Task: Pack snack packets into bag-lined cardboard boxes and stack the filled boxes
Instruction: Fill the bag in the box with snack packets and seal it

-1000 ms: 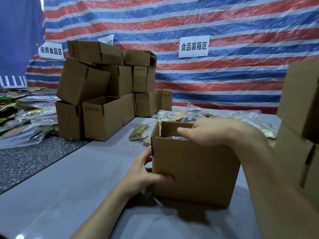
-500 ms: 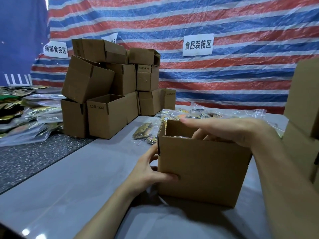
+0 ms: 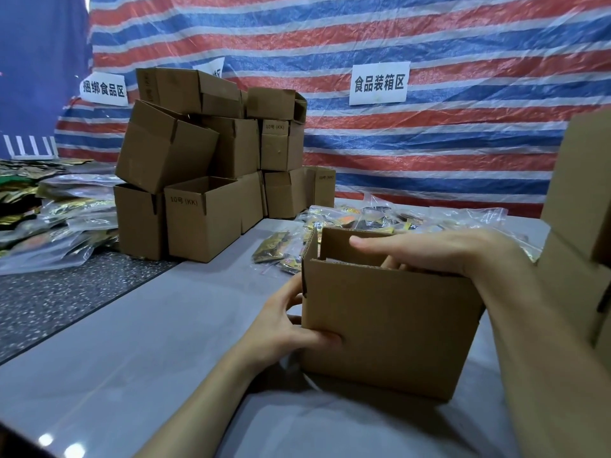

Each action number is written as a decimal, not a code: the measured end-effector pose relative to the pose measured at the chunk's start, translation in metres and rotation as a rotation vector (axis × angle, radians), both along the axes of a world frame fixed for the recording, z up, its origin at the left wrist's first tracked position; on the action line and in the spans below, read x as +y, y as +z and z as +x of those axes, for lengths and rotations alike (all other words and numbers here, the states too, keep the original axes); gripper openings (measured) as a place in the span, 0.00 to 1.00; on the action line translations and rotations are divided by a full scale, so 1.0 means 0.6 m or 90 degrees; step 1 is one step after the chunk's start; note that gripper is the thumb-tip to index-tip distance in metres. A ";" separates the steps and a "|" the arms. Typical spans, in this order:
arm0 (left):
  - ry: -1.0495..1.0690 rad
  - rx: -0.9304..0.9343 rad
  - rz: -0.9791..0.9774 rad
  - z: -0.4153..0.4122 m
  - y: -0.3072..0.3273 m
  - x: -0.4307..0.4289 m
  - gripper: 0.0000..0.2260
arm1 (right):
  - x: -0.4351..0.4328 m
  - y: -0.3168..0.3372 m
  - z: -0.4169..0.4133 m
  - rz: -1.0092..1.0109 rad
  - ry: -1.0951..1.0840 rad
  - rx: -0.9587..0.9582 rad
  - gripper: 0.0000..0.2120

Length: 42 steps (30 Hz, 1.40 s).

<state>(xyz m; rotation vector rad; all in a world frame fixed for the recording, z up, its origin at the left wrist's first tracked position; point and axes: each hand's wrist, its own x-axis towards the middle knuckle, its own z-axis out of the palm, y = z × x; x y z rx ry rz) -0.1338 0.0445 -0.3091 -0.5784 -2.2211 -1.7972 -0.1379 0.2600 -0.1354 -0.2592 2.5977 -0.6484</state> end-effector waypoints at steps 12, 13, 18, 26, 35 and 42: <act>0.006 -0.002 0.000 0.001 0.000 0.003 0.31 | 0.013 0.014 -0.005 0.034 0.021 0.106 0.30; 0.007 -0.006 0.003 0.000 -0.001 0.004 0.31 | 0.017 0.017 -0.007 -0.007 0.019 0.160 0.28; 0.026 -0.032 0.038 -0.004 -0.004 0.005 0.33 | 0.049 0.023 -0.024 -0.202 -0.016 0.473 0.17; 0.001 -0.064 0.095 0.002 0.000 0.008 0.34 | 0.048 -0.040 -0.050 -0.145 -0.101 0.297 0.16; -0.027 -0.100 0.101 0.004 0.007 0.001 0.36 | 0.051 -0.114 0.023 -0.673 -0.271 0.255 0.26; -0.021 -0.122 0.133 0.001 -0.004 0.008 0.18 | 0.067 -0.187 0.100 -0.605 -0.144 0.343 0.57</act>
